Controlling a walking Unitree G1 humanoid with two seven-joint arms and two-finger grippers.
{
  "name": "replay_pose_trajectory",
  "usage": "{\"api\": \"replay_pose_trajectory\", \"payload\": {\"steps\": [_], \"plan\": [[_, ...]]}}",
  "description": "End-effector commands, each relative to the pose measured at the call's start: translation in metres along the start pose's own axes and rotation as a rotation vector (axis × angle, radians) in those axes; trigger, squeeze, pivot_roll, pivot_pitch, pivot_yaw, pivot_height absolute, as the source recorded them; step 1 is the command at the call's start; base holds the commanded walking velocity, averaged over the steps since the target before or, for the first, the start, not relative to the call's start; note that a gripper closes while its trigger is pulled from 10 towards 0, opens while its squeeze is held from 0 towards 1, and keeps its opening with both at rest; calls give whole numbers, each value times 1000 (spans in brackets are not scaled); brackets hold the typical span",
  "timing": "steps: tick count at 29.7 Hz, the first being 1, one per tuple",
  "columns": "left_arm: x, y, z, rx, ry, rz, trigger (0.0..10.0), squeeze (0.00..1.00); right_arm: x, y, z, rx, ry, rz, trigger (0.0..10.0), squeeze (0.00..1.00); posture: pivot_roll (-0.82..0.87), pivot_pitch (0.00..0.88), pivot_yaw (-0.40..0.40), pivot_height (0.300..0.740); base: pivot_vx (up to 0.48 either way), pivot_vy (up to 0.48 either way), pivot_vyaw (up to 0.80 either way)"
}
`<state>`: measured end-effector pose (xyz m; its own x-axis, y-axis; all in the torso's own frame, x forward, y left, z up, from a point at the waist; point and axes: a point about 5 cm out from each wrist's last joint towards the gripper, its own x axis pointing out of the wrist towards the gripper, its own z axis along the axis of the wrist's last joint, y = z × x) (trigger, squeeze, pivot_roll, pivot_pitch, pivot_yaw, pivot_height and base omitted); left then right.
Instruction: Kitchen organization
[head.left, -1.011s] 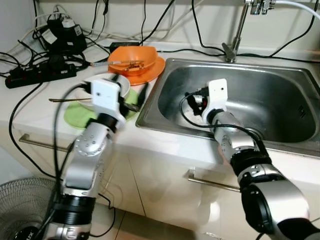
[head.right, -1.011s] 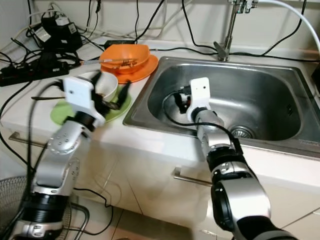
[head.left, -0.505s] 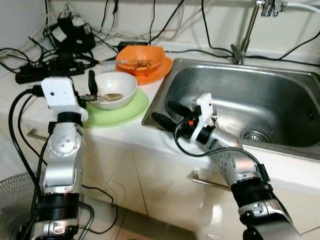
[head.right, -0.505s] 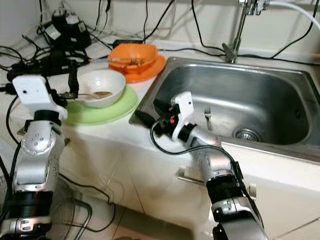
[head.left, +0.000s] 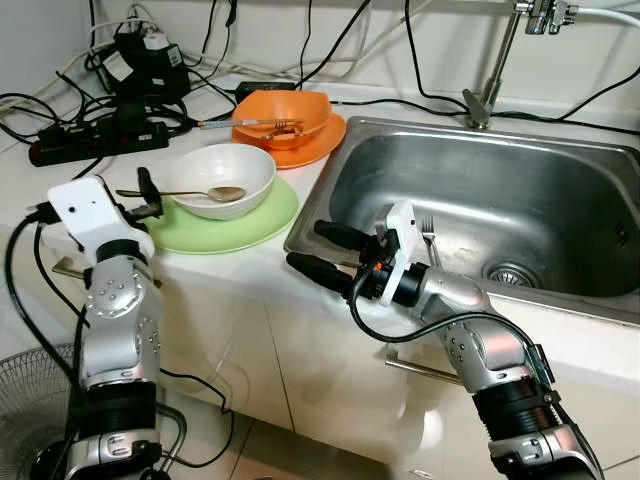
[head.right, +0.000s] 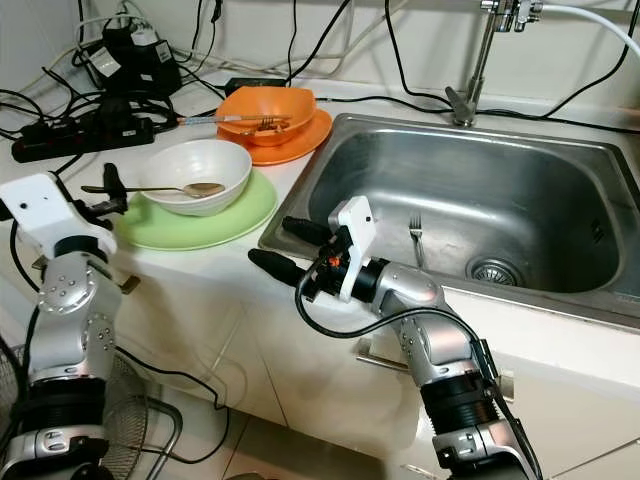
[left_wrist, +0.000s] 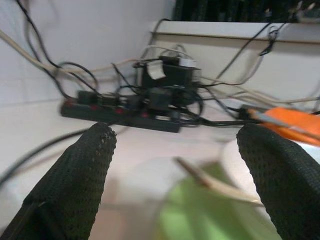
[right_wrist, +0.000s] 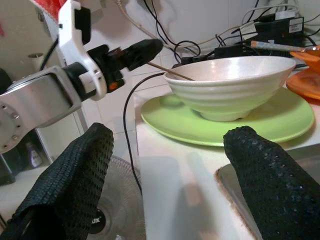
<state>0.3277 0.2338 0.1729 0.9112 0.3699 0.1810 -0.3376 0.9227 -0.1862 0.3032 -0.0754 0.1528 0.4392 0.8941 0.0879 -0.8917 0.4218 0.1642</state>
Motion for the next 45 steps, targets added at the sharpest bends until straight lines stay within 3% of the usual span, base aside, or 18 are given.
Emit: {"api": "replay_pose_trajectory", "payload": {"steps": [1, 6, 7, 8, 11, 19, 23, 45], "plan": [[3, -1, -1, -36, 22, -4, 10000, 0, 1, 4, 5, -8, -8, 29, 10000, 0, -30, 0, 80, 740, 0, 0, 0], [6, -4, -4, -111, 48, -31, 9882, 0, 1, 5, 7, -6, -11, 28, 10000, 0, -33, 0, 81, 740, 0, 0, 0], [6, -4, -5, -126, 54, -28, 8039, 0, 0, 6, 7, -6, -11, 28, 10000, 0, -33, 0, 81, 740, 0, 0, 0], [6, -4, -6, -145, 65, -20, 118, 0, 0, 6, 7, -6, -11, 28, 10000, 0, -32, 0, 81, 740, 0, 0, 0], [5, -3, -10, -207, 87, -9, 0, 0, 0, 6, 7, -2, -9, 26, 10000, 0, -32, 0, 82, 740, 0, 0, 0], [4, -2, -10, -242, 85, -19, 0, 0, -1, 4, 3, 12, 4, 17, 10000, 0, -27, 0, 79, 740, 0, 0, 0], [4, -3, -11, -309, 96, -8, 0, 0, -2, 3, 1, 14, 12, 11, 10000, 0, -31, 0, 81, 740, 0, 0, 0], [4, -5, -10, -357, 93, -19, 0, 0, -1, 4, 3, 37, -4, 10, 10000, 0, -34, 0, 82, 740, 0, 0, 0]]}}
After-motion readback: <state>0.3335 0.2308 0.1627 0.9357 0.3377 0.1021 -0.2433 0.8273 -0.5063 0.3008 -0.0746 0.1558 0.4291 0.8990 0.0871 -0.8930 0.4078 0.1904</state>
